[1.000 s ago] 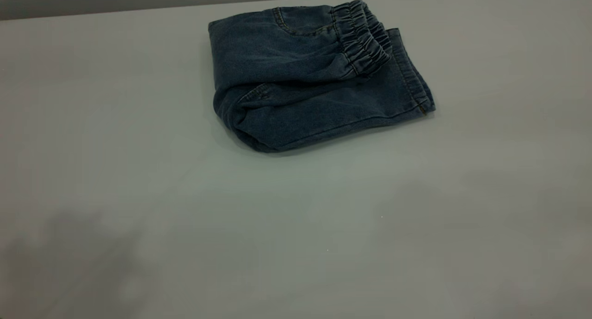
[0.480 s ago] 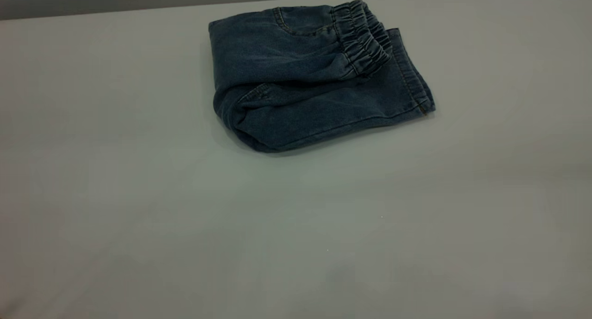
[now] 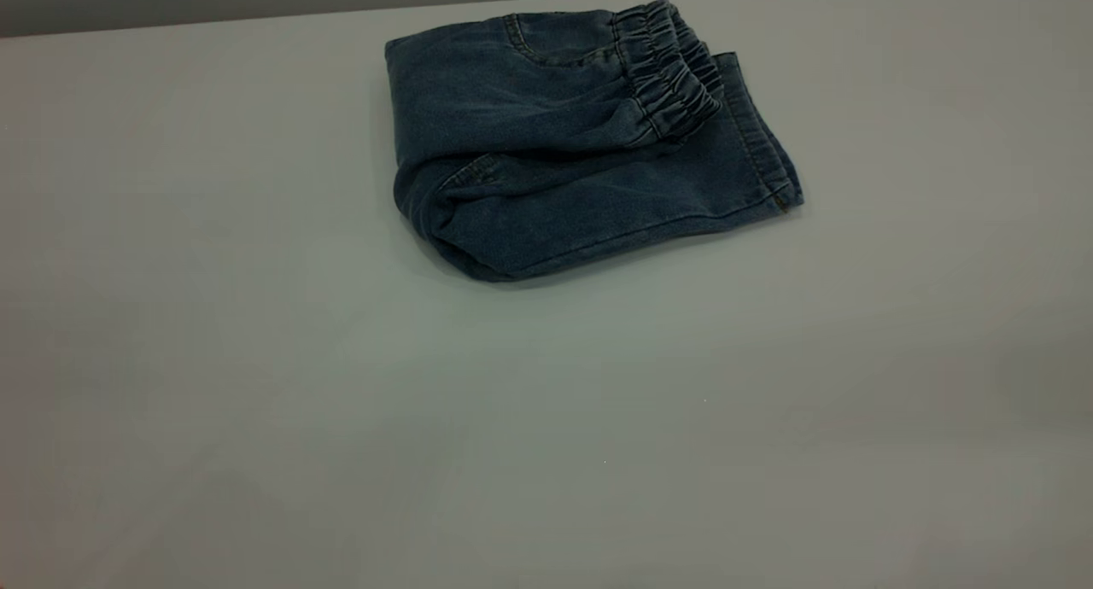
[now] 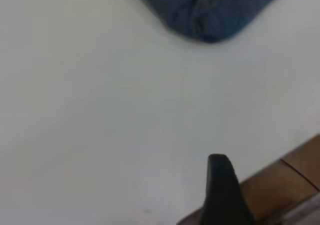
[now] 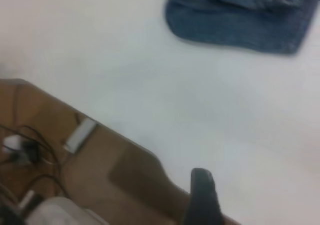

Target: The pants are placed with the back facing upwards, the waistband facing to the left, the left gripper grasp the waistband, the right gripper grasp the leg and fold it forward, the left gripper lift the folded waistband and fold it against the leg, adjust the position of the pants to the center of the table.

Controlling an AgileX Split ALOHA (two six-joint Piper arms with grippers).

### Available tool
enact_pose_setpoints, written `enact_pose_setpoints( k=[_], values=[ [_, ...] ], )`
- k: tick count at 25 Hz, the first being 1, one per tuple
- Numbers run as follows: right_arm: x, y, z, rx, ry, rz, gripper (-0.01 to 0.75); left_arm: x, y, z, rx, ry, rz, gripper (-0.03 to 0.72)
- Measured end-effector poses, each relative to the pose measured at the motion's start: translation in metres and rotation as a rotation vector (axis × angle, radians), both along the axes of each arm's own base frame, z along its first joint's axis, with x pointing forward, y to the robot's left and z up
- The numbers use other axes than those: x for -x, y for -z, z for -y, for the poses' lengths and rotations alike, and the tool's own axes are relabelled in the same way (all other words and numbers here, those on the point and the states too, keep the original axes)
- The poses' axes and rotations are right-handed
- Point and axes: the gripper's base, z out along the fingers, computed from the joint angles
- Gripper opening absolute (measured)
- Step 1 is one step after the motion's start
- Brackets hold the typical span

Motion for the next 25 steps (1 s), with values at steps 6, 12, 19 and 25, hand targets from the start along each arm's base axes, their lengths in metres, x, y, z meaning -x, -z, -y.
enact_pose_setpoints(
  k=[6, 12, 19, 25],
  values=[
    [-0.012, 0.014, 0.005, 0.071, 0.058, 0.037, 0.453, 0.008, 0.020, -0.004, 0.001, 0.003, -0.015, 0.413],
    [-0.016, 0.027, 0.001, 0.047, 0.046, 0.006, 0.493, 0.015, 0.034, -0.005, 0.021, 0.013, -0.031, 0.413],
    [-0.011, 0.027, 0.002, 0.041, 0.043, 0.022, 0.569, 0.011, 0.048, 0.001, 0.044, 0.029, -0.055, 0.413],
    [0.001, 0.026, 0.004, -0.002, 0.030, 0.094, 0.571, 0.008, 0.058, 0.004, 0.052, 0.044, -0.042, 0.413]
  ],
)
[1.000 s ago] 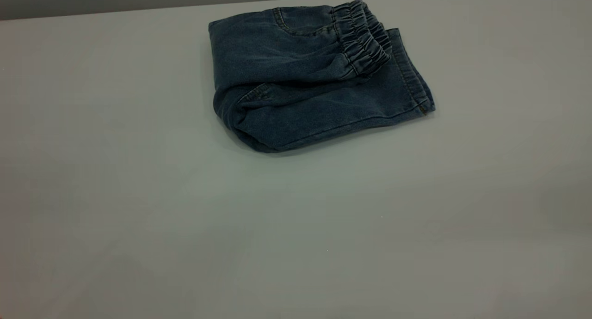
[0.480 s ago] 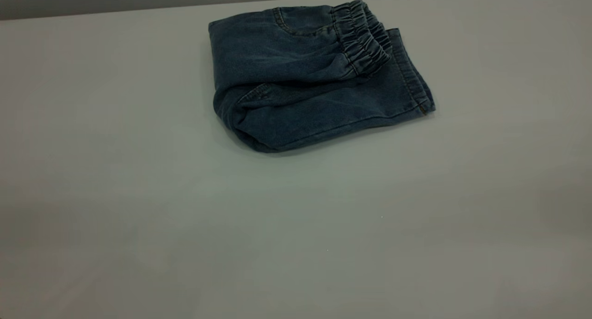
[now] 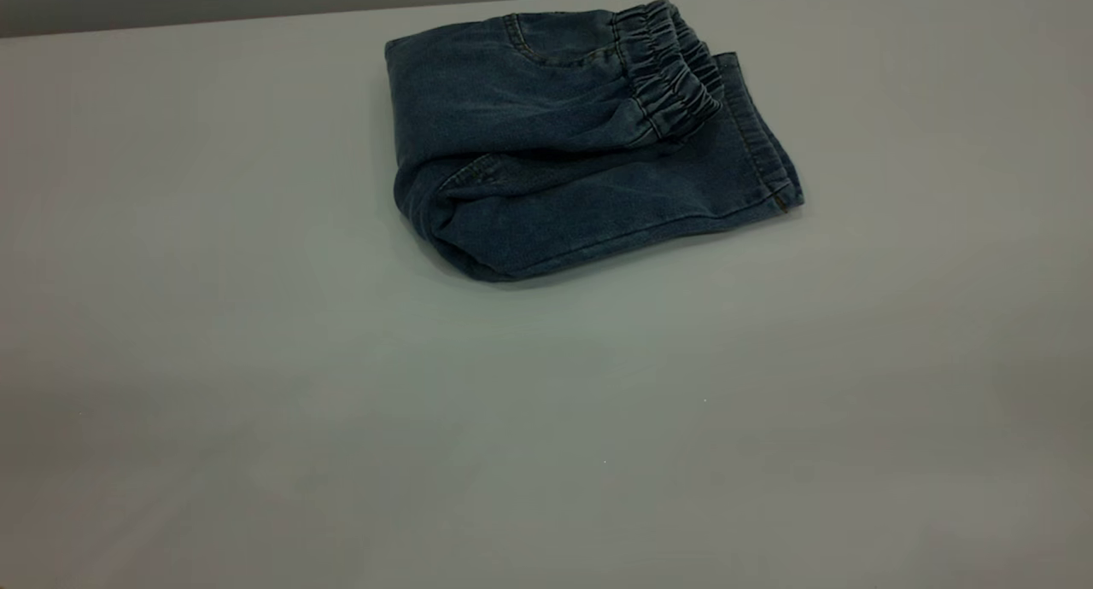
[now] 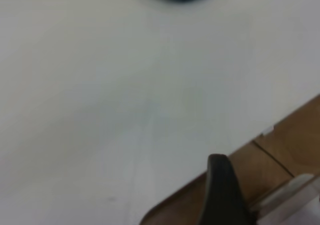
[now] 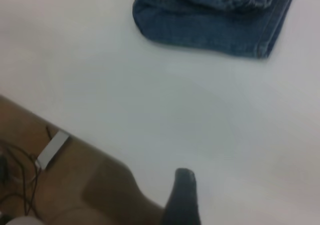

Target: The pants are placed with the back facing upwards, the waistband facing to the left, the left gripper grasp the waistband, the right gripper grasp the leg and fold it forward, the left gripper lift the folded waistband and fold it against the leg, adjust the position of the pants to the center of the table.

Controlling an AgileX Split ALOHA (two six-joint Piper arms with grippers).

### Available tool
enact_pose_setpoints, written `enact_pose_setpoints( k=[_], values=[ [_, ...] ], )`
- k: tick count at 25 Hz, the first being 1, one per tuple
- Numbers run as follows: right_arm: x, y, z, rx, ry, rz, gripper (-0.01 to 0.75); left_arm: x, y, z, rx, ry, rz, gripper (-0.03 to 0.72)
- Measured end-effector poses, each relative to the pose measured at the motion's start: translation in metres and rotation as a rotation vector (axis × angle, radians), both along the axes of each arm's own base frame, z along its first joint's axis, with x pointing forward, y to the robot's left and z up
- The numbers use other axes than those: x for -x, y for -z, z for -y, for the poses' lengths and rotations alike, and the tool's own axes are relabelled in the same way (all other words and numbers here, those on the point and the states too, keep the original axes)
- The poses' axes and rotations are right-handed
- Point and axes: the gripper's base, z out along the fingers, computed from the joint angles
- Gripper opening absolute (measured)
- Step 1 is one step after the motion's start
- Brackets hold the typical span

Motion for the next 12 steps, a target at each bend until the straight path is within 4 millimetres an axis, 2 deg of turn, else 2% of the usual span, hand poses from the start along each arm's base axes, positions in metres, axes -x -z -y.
enact_pose_setpoints(
  k=[6, 12],
  values=[
    [0.010, -0.001, 0.004, -0.017, 0.005, 0.076, 0.572, -0.002, 0.005, 0.003, -0.037, 0.083, 0.043, 0.413],
    [0.018, -0.001, 0.008, -0.014, 0.016, 0.150, 0.572, -0.002, 0.005, 0.003, -0.019, 0.058, 0.033, 0.413]
  ],
)
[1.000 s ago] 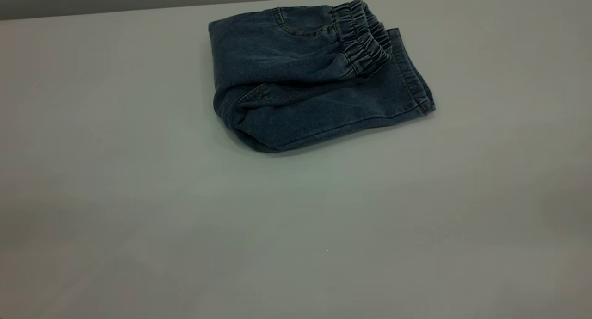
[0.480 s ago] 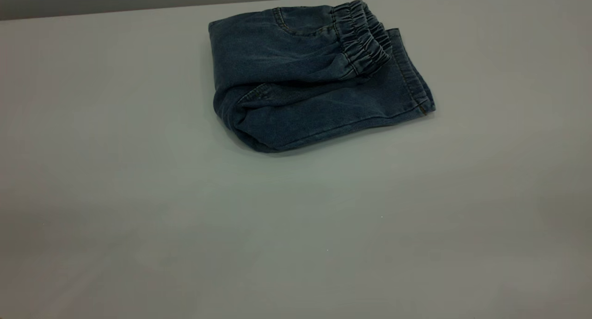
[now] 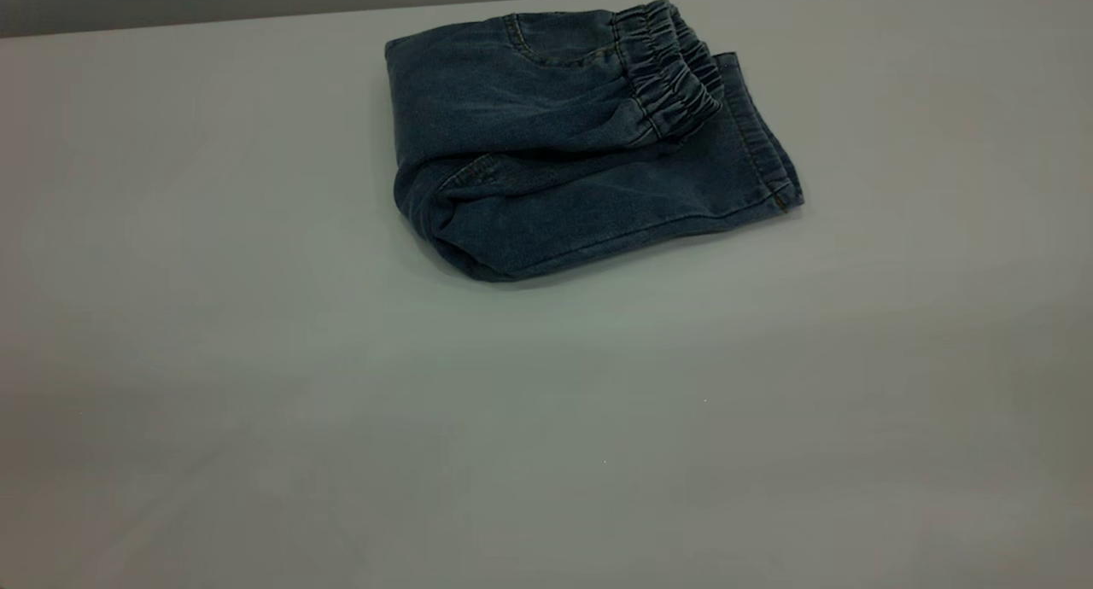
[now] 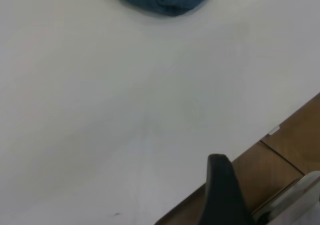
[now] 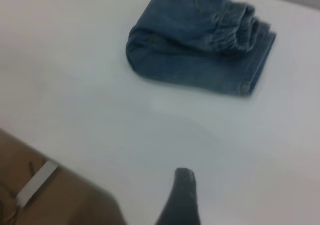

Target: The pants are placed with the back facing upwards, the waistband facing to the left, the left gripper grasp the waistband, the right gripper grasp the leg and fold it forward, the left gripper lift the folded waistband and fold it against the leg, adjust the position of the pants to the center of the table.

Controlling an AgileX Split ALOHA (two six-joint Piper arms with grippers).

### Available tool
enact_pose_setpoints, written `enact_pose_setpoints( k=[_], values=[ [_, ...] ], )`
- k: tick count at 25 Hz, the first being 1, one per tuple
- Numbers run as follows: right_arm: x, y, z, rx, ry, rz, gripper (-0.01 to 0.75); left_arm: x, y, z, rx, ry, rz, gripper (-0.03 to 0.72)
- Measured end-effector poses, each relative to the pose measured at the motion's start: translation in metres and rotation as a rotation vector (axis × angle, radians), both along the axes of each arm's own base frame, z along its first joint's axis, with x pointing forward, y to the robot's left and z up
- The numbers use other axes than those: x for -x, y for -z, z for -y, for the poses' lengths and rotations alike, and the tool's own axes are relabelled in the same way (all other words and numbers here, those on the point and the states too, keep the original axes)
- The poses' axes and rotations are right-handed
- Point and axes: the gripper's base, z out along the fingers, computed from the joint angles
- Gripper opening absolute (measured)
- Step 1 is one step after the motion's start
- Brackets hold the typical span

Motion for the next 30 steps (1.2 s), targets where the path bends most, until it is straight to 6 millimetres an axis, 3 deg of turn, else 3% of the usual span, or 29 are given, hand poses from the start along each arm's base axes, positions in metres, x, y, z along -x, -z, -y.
enact_pose_setpoints(
  k=[20, 30],
  values=[
    [0.005, 0.000, 0.001, -0.010, -0.001, 0.025, 0.572, 0.000, 0.000, 0.000, -0.001, -0.007, -0.001, 0.413],
    [0.003, 0.000, 0.000, -0.008, 0.099, 0.025, 0.563, 0.007, -0.003, -0.014, 0.026, -0.322, 0.082, 0.413]
  ],
)
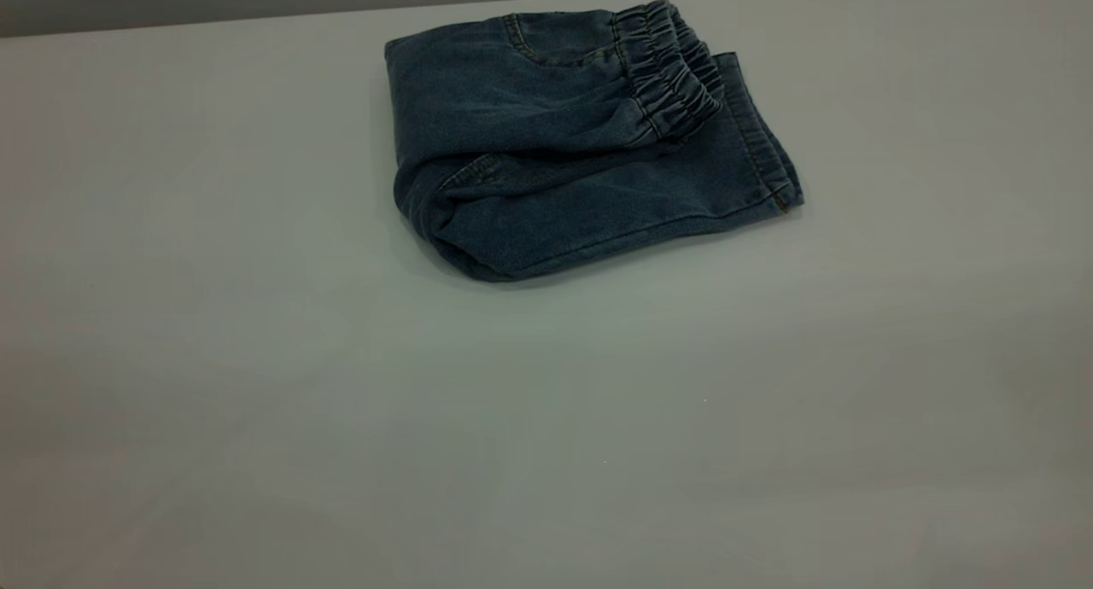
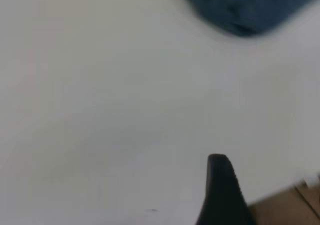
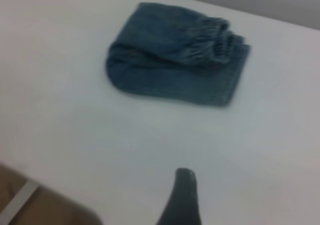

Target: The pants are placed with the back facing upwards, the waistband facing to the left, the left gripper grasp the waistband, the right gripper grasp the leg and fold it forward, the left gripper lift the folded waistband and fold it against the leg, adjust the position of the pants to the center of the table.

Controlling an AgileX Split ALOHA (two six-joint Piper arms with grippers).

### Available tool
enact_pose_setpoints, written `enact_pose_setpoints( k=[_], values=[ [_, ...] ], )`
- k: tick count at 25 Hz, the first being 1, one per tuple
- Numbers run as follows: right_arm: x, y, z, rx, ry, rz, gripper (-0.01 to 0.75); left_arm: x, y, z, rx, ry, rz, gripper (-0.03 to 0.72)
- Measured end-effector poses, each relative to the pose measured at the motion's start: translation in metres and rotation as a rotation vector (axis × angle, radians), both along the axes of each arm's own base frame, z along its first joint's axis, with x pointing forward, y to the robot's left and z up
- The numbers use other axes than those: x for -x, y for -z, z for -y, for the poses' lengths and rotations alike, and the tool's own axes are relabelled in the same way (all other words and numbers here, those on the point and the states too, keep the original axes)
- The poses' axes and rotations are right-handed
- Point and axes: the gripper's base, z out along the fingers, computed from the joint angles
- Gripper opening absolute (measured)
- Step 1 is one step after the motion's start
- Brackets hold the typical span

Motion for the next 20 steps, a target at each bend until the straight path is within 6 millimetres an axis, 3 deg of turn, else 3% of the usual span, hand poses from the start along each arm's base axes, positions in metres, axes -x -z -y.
enact_pose_setpoints(
  k=[7, 12, 20],
  values=[
    [-0.002, 0.000, -0.002, 0.000, 0.121, 0.000, 0.563, 0.020, -0.002, -0.005, 0.013, -0.183, 0.143, 0.413],
    [-0.002, 0.000, -0.002, -0.001, 0.122, 0.000, 0.563, 0.030, -0.002, -0.005, 0.020, -0.184, 0.207, 0.413],
    [-0.002, 0.000, -0.002, -0.002, 0.121, -0.001, 0.563, 0.031, -0.002, -0.005, 0.019, -0.184, 0.208, 0.413]
  ],
)
